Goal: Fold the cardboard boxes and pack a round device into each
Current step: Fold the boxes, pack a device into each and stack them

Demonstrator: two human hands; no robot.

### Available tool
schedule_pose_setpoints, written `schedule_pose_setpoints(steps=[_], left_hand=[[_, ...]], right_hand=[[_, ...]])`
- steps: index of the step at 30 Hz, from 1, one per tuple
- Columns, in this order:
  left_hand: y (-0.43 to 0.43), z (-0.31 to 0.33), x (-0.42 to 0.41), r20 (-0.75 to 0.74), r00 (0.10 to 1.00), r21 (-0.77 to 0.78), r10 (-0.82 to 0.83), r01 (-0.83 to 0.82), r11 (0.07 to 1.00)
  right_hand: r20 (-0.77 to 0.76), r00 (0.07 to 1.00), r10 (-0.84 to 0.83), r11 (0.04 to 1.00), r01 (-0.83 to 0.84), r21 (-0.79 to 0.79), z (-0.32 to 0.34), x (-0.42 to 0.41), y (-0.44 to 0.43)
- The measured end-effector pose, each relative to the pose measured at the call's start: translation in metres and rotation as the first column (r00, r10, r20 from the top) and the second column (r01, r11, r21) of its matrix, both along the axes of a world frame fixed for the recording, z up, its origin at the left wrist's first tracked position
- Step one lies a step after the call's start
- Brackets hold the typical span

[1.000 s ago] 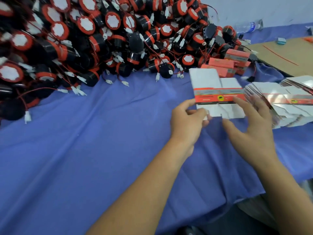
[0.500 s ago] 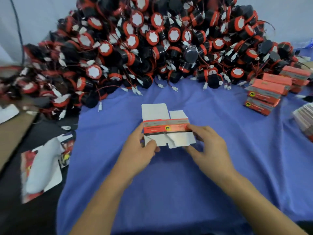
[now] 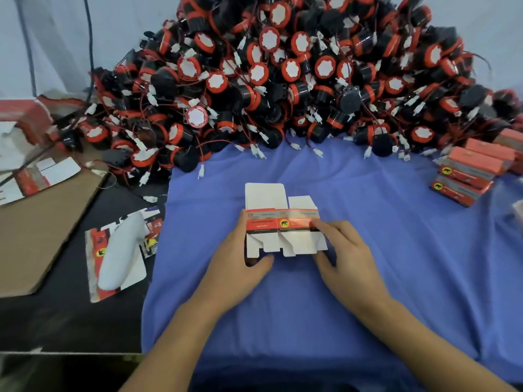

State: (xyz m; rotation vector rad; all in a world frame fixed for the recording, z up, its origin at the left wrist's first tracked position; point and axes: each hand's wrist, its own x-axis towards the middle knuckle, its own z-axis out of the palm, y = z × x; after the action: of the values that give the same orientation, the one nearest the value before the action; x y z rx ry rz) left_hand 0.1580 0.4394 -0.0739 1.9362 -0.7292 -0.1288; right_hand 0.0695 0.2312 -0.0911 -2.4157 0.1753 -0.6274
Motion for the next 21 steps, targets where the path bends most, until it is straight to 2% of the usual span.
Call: schedule_pose_setpoints(steps=[4, 9, 12, 15, 18, 21], left_hand=[[-0.003, -0.006, -0.002, 0.101, 0.993, -0.026, 0.059, -0.057, 0.998], [-0.009, -0.015, -0.002, 0.187, 0.981, 0.114, 0.043, -0.066, 0.991], [-0.008, -0.020, -0.003, 0.170, 0.984, 0.112, 0.044, -0.063, 0.992], [-0.006, -0.025, -0.001, 0.088, 0.996, 0.097, 0.028, -0.037, 0.995], [-0.005, -0.025, 0.000, 0.136, 0.990, 0.097, 0.043, -0.057, 0.994], [-0.005, -0.023, -0.002, 0.134, 0.987, 0.044, 0.090, -0.097, 0.994]], right_hand=[[-0.006, 1.000, -0.006, 1.000, 0.006, -0.023, -0.001, 0.001, -0.001], [0.012, 0.995, 0.100, 0.987, -0.098, -0.125, -0.002, -0.001, 0.005], [0.010, 0.993, 0.116, 0.983, -0.113, -0.146, 0.000, 0.000, 0.005], [0.055, 0.991, 0.119, 0.990, -0.114, -0.078, 0.002, -0.001, 0.004], [0.117, 0.986, 0.118, 0.993, -0.119, -0.005, 0.006, -0.003, 0.007], [0.155, 0.967, 0.200, 0.979, -0.204, 0.011, 0.008, -0.006, 0.005]])
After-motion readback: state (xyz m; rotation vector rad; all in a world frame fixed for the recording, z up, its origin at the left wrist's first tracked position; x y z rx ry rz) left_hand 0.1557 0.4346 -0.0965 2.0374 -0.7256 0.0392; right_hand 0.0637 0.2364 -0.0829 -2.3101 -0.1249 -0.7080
